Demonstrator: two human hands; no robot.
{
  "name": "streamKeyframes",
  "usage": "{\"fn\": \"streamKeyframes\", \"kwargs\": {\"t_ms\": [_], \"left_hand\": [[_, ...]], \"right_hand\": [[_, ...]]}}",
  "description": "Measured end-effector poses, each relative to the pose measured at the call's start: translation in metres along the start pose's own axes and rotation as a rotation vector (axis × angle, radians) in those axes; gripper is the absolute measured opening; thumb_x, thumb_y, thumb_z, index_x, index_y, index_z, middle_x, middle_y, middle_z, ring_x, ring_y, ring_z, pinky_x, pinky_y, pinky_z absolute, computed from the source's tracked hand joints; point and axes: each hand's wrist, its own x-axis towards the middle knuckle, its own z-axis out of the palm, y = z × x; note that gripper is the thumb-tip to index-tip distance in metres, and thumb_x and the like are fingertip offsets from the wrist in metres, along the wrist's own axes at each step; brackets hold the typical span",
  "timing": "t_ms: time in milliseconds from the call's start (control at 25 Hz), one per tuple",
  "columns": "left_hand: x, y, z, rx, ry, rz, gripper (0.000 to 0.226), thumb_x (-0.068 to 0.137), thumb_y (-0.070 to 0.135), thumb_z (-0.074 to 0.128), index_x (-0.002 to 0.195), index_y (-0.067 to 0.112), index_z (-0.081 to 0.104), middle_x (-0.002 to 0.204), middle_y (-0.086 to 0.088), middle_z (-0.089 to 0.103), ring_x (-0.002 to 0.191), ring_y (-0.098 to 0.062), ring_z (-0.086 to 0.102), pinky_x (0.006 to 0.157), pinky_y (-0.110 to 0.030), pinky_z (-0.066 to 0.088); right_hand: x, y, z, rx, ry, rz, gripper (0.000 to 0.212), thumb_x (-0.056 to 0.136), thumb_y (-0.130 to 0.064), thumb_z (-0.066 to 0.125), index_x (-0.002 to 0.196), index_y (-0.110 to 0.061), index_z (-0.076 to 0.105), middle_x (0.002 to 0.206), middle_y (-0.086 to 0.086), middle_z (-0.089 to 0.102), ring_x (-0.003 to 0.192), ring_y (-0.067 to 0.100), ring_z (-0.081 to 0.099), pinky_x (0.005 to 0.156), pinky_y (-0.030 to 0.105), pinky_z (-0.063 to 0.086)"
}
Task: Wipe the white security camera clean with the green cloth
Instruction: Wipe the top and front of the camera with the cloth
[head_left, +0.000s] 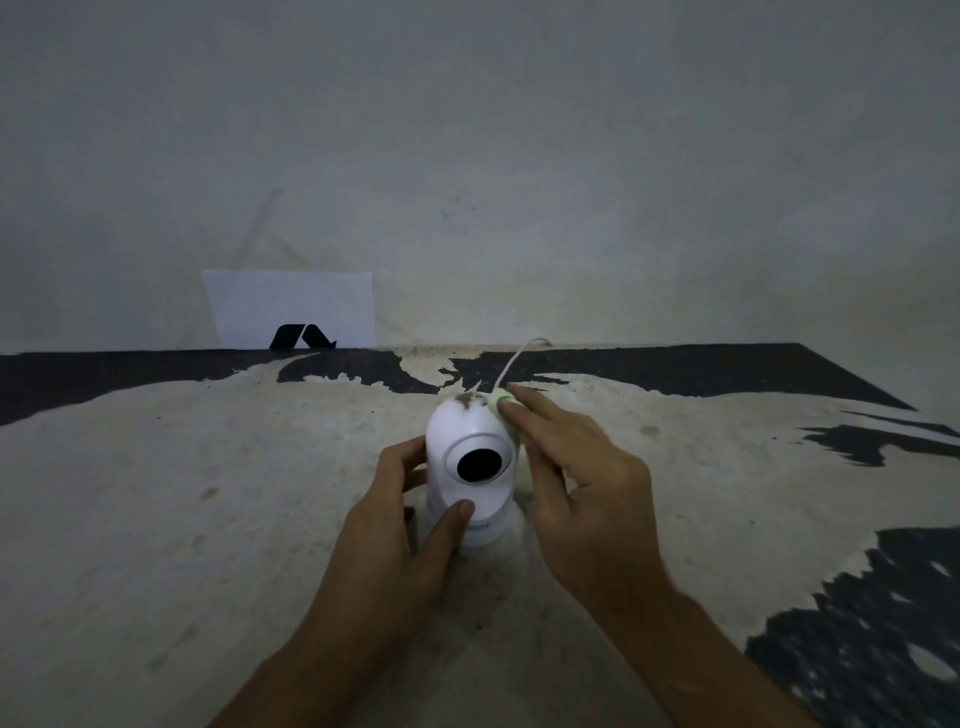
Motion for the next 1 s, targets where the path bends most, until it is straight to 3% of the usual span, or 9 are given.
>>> {"fn": "streamKeyframes", "kwargs": {"t_ms": [120,200,280,360,480,560,640,840,1000], "left_hand": [[0.0,-0.002,0.0,0.011,0.004,0.014,0.057,0.077,0.039,0.064,0.122,0.041,0.03,0.114,0.026,0.04,0.102,0.002,0.042,0.081,-0.009,0.035],[-0.001,-0.002,0.0,0.003,0.008,0.016,0.056,0.077,0.038,0.064,0.122,0.041,0.03,0.114,0.025,0.041,0.103,0.001,0.043,0.078,-0.007,0.032],[-0.002,0.0,0.001,0.005,0.01,0.004,0.056,0.077,0.037,0.064,0.122,0.04,0.03,0.115,0.024,0.04,0.103,0.0,0.043,0.082,-0.011,0.034],[-0.002,0.002,0.001,0.022,0.007,0.01,0.056,0.077,0.039,0.064,0.118,0.044,0.027,0.114,0.025,0.04,0.102,0.0,0.043,0.082,-0.014,0.035],[-0.001,0.0,0.001,0.029,0.014,0.022,0.056,0.076,0.04,0.063,0.121,0.041,0.03,0.114,0.025,0.04,0.103,0.001,0.043,0.086,-0.017,0.036],[-0.001,0.001,0.0,0.031,0.018,0.003,0.059,0.077,0.038,0.064,0.126,0.036,0.032,0.115,0.024,0.04,0.105,0.0,0.042,0.09,-0.021,0.037],[-0.002,0.002,0.0,0.036,0.02,-0.001,0.059,0.077,0.037,0.064,0.128,0.033,0.033,0.115,0.023,0.04,0.105,-0.001,0.042,0.091,-0.023,0.037],[-0.001,0.001,-0.002,0.048,-0.001,0.009,0.059,0.078,0.038,0.063,0.128,0.034,0.032,0.113,0.028,0.038,0.103,0.004,0.04,0.091,-0.019,0.034],[-0.003,0.003,-0.001,0.043,-0.003,0.011,0.059,0.079,0.035,0.062,0.128,0.034,0.03,0.113,0.03,0.036,0.107,0.007,0.037,0.079,0.0,0.028]], "right_hand": [[0.0,0.003,0.006,-0.023,-0.049,0.049,0.034,0.092,-0.013,0.048,0.125,-0.009,0.06,0.122,0.007,0.066,0.114,0.01,0.059,0.1,0.02,0.045],[-0.001,0.008,0.004,0.019,-0.111,0.152,0.036,0.091,-0.002,0.054,0.121,-0.019,0.063,0.113,-0.001,0.071,0.098,-0.012,0.058,0.088,0.003,0.042],[0.0,0.009,0.001,0.06,-0.12,0.21,0.041,0.09,0.002,0.056,0.117,-0.029,0.062,0.108,-0.013,0.07,0.091,-0.025,0.053,0.081,-0.005,0.038],[0.001,0.006,0.001,0.078,-0.022,0.198,0.036,0.092,-0.001,0.055,0.119,-0.024,0.062,0.112,-0.013,0.067,0.102,-0.015,0.056,0.088,0.001,0.042],[-0.001,0.004,0.005,0.038,0.009,0.106,0.034,0.092,-0.006,0.052,0.125,-0.012,0.06,0.119,0.001,0.067,0.112,0.007,0.059,0.097,0.018,0.048],[-0.002,0.008,0.006,0.022,-0.045,0.161,0.034,0.093,-0.006,0.052,0.124,-0.017,0.061,0.116,0.001,0.07,0.103,-0.001,0.06,0.091,0.017,0.051],[-0.004,0.008,0.005,0.04,-0.112,0.225,0.036,0.093,-0.005,0.053,0.123,-0.024,0.06,0.113,-0.001,0.071,0.094,-0.016,0.055,0.085,0.005,0.046],[-0.002,-0.003,0.0,0.103,0.036,0.168,0.033,0.093,-0.011,0.055,0.125,-0.006,0.06,0.114,-0.008,0.062,0.107,0.0,0.058,0.09,0.005,0.044],[-0.006,0.004,-0.003,0.12,-0.108,0.252,0.015,0.089,-0.006,0.059,0.1,-0.013,0.066,0.091,-0.004,0.07,0.083,0.002,0.063,0.07,0.008,0.048]]}}
